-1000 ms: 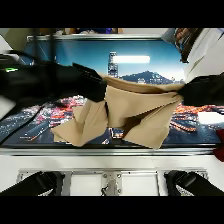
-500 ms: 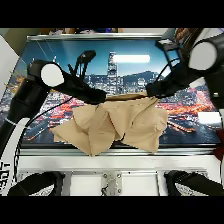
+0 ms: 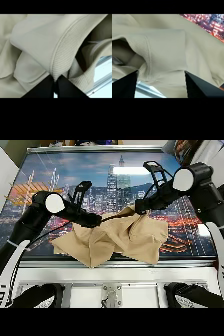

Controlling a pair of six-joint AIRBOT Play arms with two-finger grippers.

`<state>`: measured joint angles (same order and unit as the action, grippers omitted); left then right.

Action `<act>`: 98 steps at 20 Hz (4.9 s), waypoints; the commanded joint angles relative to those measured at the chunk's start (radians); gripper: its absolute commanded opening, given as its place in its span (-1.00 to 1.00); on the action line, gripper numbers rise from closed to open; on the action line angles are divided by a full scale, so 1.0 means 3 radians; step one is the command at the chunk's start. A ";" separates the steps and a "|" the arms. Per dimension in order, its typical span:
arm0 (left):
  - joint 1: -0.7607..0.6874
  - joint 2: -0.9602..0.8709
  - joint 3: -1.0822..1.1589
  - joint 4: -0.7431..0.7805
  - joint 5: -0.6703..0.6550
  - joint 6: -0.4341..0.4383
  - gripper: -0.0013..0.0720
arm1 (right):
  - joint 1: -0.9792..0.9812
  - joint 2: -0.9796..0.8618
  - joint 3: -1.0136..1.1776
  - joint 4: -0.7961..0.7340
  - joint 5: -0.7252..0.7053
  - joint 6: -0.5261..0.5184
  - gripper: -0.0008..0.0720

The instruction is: Fold the clothes and pants, and hang the long-sleeved shirts on hangers.

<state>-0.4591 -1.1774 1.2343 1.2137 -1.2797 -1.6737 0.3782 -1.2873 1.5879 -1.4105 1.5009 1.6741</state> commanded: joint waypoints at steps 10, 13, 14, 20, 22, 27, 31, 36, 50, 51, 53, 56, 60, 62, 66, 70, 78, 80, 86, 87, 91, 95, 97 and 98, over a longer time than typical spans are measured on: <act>-0.0306 0.0245 -0.0350 0.0000 0.0256 -0.0005 -0.90 | 0.1480 0.0211 -0.0022 -0.1792 -0.0050 0.1530 0.61; -0.0277 0.0247 -0.0350 -0.0003 0.0228 -0.0008 -0.90 | 0.1595 -0.0094 -0.0022 -0.2079 0.0057 0.1699 0.61; -0.0277 0.0247 -0.0350 -0.0004 0.0225 -0.0008 -0.90 | 0.1586 -0.0172 -0.0022 -0.2099 0.0060 0.1760 0.61; -0.0390 0.0247 -0.0350 -0.0003 0.0228 -0.0008 -0.90 | 0.1575 -0.0426 -0.0020 -0.2382 -0.0045 0.1943 0.61; -0.0388 0.0247 -0.0348 -0.0004 0.0225 -0.0008 -0.90 | 0.1542 -0.0493 -0.0022 -0.2388 0.0005 0.1938 0.61; -0.0384 0.0371 -0.0350 0.0031 0.0248 -0.0008 -0.91 | 0.1465 -0.0636 -0.0022 -0.2392 0.0315 0.1583 0.60; -0.0381 0.0554 -0.0350 0.0266 0.0172 -0.0058 -0.90 | 0.1460 -0.0608 -0.0019 -0.2445 0.0441 0.1167 0.59; -0.0370 0.0617 -0.0174 0.0435 0.0009 -0.0121 -0.90 | 0.1461 -0.0209 -0.0006 -0.2502 0.0500 0.0774 -0.65; -0.0362 0.0610 0.0993 0.0434 -0.0242 -0.0120 -0.90 | 0.0788 0.0696 0.0511 -0.0781 0.1134 0.0498 -0.90; -0.0364 0.0610 0.0886 0.0431 -0.0317 -0.0121 -0.90 | 0.0693 0.0697 0.0470 -0.0779 0.1134 0.0498 -0.90; -0.0365 0.0612 0.0626 0.0394 -0.0378 -0.0123 -0.90 | 0.0615 0.0703 0.0380 -0.0779 0.1130 0.0484 -0.90; -0.0364 0.0612 0.0437 0.0394 -0.0289 -0.0235 -0.90 | 0.0618 0.0721 0.0346 -0.0782 0.0866 0.0484 -0.89; -0.0365 0.0610 0.1278 0.0388 -0.0029 -0.0275 -0.90 | 0.0619 0.0847 0.0755 -0.0763 -0.0053 0.0487 -0.89; -0.0370 0.0610 0.1977 0.0191 0.0173 -0.0270 -0.90 | 0.0619 0.0942 0.1158 -0.0614 -0.0458 0.0486 -0.89; -0.0704 0.0638 0.2992 0.0071 0.0702 -0.0197 -0.90 | 0.0618 0.1322 0.1545 -0.0120 -0.1460 0.0417 -0.89; -0.1225 0.1031 0.2621 0.0085 0.1771 0.0031 -0.91 | 0.0618 0.1658 0.1545 0.0206 -0.1971 0.0340 -0.89; -0.1266 0.0960 0.2397 0.0815 0.2017 -0.0062 -0.91 | 0.0617 0.1438 0.1503 0.0200 -0.1911 0.0682 -0.90; -0.1019 0.0636 0.2665 0.1013 0.1518 -0.0196 -0.90 | 0.0615 0.1151 0.1503 0.0108 -0.1601 0.0796 -0.89; 0.0281 -0.0126 0.2378 0.0572 0.0413 -0.0409 -0.91 | 0.0135 0.0174 0.1504 -0.0369 -0.0371 0.0493 -0.90; 0.0387 -0.0228 0.2299 0.0310 0.0281 -0.0360 -0.90 | 0.0031 0.0018 0.1504 -0.0329 -0.0184 0.0367 -0.90; 0.0421 -0.0460 0.1989 0.0060 -0.0084 -0.0167 -0.90 | -0.0025 -0.0308 0.1498 -0.0323 0.0271 0.0187 -0.90; 0.0239 -0.0207 0.1175 0.0085 -0.0304 0.0006 -0.90 | 0.0058 -0.0173 0.0991 -0.0322 0.0795 0.0189 -0.90; 0.0106 -0.0015 0.0579 0.0086 -0.0300 0.0008 -0.90 | 0.0240 0.0027 0.0481 -0.0323 0.0806 0.0289 -0.90; 0.0031 0.0071 0.0275 0.0085 -0.0254 0.0006 -0.90 | 0.0360 0.0120 0.0224 -0.0327 0.0745 0.0361 -0.90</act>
<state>-0.4042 -1.2160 1.5322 1.2503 -1.3338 -1.6890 0.4259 -1.3056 1.8248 -1.5082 1.6756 1.7470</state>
